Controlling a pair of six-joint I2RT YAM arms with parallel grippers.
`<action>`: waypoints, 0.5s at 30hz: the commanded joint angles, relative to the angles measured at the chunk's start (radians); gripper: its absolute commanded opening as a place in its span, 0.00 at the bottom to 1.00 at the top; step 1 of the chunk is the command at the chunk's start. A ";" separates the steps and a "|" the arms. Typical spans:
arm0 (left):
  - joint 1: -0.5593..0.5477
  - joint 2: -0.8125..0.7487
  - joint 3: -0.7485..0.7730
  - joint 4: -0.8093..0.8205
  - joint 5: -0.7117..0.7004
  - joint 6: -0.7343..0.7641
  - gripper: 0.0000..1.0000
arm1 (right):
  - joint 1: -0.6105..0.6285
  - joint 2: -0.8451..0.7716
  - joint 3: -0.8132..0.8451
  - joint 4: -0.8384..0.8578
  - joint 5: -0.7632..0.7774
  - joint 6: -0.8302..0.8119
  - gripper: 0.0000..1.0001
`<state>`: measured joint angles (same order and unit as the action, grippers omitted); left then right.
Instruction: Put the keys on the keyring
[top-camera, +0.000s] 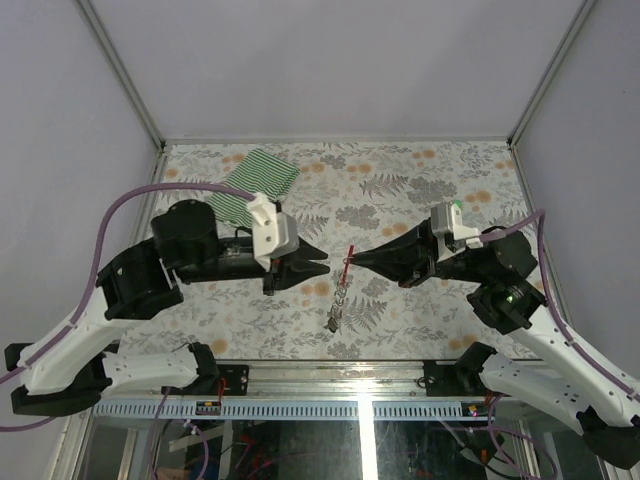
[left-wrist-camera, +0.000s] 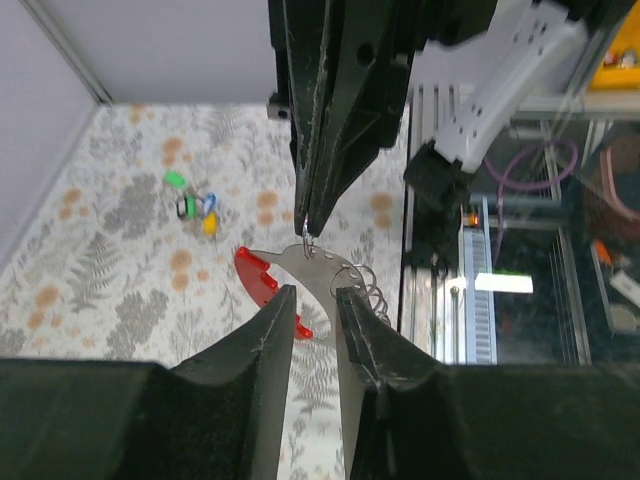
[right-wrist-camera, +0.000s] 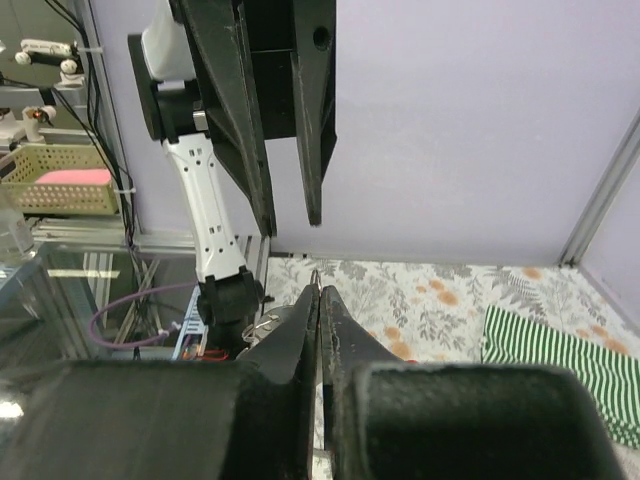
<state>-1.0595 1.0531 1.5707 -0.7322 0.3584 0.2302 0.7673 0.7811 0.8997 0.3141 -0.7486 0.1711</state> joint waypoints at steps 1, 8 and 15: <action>-0.004 -0.096 -0.115 0.332 -0.018 -0.122 0.25 | 0.003 -0.016 -0.023 0.284 0.027 0.100 0.00; -0.004 -0.156 -0.250 0.564 -0.063 -0.218 0.28 | 0.003 -0.014 -0.101 0.544 0.044 0.191 0.00; -0.004 -0.151 -0.299 0.690 -0.037 -0.252 0.28 | 0.003 0.007 -0.104 0.702 0.054 0.263 0.00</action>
<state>-1.0595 0.9043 1.2869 -0.2226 0.3183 0.0200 0.7673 0.7860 0.7734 0.8139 -0.7254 0.3744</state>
